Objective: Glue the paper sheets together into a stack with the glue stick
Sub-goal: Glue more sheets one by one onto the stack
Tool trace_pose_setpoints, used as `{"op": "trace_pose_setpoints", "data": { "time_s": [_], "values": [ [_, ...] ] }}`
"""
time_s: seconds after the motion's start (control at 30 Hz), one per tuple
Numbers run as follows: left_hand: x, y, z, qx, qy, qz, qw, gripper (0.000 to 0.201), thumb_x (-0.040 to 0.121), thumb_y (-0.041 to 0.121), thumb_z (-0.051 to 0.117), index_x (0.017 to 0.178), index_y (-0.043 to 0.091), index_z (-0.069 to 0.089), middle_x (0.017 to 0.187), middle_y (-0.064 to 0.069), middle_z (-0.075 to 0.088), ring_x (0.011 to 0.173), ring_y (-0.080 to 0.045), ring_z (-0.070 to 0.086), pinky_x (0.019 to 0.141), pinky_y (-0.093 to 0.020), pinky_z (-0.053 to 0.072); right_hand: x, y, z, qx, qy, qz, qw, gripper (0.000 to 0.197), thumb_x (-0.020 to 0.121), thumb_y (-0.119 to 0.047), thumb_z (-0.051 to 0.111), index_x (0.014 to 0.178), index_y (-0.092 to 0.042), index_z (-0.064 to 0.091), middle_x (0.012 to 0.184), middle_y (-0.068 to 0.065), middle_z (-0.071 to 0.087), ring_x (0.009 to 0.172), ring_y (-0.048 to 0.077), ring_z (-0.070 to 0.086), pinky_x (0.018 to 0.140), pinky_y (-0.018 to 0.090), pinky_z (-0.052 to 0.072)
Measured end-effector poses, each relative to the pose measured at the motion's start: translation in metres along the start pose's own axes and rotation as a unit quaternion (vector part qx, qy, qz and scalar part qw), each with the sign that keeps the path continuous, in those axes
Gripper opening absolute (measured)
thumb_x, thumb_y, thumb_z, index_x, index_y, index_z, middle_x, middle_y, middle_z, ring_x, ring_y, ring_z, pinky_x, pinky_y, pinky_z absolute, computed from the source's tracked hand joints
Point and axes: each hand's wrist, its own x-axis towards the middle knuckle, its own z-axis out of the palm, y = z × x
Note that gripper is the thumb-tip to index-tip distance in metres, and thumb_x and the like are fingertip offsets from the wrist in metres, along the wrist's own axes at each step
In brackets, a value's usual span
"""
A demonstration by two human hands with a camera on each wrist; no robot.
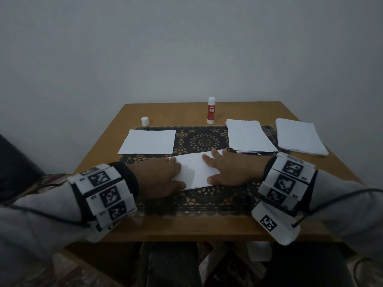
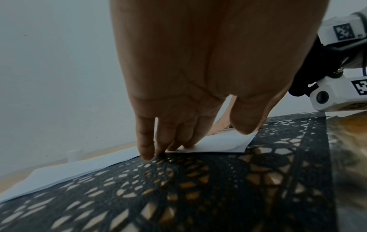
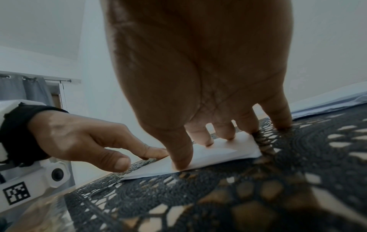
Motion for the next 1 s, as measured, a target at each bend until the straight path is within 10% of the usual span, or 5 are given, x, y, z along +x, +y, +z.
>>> {"op": "trace_pose_setpoints", "data": {
  "time_s": [1.0],
  "values": [
    [-0.0044,-0.0045,0.0055,-0.007,0.005,0.010,1.000,0.070,0.099,0.050,0.032,0.153,0.012,0.007,0.160,-0.009,0.003,0.147,-0.022,0.012,0.119,-0.034,0.017,-0.0002,-0.0018,-0.0008,-0.009,0.003,-0.004,1.000,0.076,0.100,-0.052,0.036,0.155,-0.024,-0.008,0.162,0.008,-0.013,0.149,0.034,-0.002,0.119,0.045,0.012]
  ]
}}
